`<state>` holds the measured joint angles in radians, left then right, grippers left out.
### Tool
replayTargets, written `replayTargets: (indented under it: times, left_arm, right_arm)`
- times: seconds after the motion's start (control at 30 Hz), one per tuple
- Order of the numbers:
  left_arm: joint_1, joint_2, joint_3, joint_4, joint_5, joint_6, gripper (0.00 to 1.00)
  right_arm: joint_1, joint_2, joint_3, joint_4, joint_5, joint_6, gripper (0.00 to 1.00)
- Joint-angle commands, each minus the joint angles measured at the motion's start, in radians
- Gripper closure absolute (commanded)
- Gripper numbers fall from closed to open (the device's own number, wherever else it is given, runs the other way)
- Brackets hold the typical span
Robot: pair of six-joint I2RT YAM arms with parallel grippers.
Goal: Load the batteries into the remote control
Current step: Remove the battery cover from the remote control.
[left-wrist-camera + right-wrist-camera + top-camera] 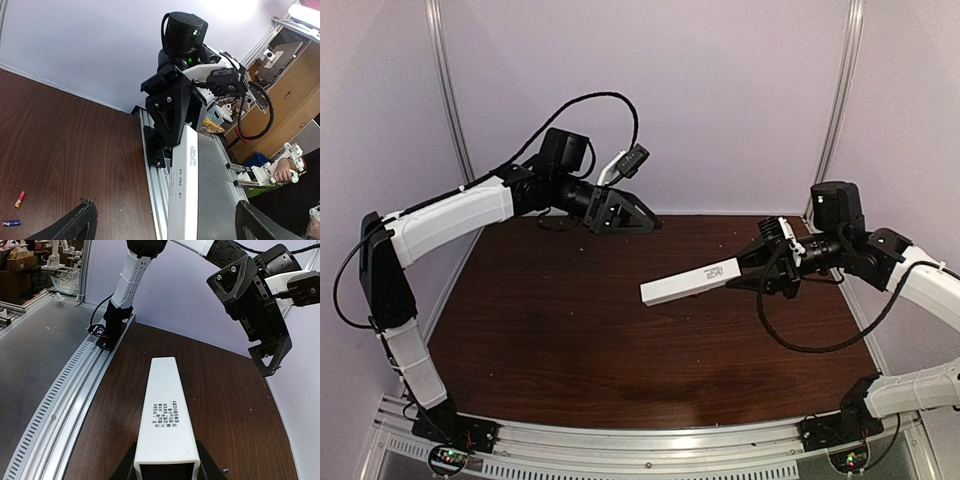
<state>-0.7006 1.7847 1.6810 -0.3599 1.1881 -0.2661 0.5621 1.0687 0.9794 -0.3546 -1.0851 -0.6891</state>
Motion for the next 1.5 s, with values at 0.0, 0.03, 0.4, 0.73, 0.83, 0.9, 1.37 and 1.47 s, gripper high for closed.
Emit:
replayTargets:
  times: [0.0,0.03,0.4,0.73,0.83,0.9,1.37,1.47]
  left_arm:
    - [-0.037,0.043,0.004,-0.136,0.041,0.109,0.02]
    - [-0.052,0.051,0.006,-0.138,0.043,0.111,0.02]
    - [-0.147,0.176,0.073,-0.172,0.043,0.09,0.02]
    - [-0.169,0.224,0.089,-0.172,0.102,0.073,0.15]
    - [-0.174,0.23,0.074,-0.172,0.119,0.072,0.24]
    - [-0.181,0.234,0.064,-0.168,0.121,0.069,0.28]
    - [-0.189,0.254,0.021,-0.14,0.151,0.039,0.82]
    - [-0.189,0.255,0.008,-0.14,0.155,0.045,1.0]
  right_arm:
    - [-0.004,-0.003,0.033,-0.067,-0.032,-0.046,1.0]
    - [-0.002,-0.004,0.03,-0.066,-0.032,-0.046,1.0]
    - [0.024,0.045,0.05,-0.132,-0.018,-0.089,1.0]
    - [0.052,0.144,0.125,-0.248,0.022,-0.194,1.0]
    - [0.053,0.16,0.137,-0.257,0.025,-0.205,1.0]
    - [0.053,0.17,0.146,-0.263,0.024,-0.211,1.0]
    - [0.055,0.185,0.166,-0.27,0.045,-0.241,1.0]
    - [0.054,0.177,0.163,-0.27,0.052,-0.247,1.0]
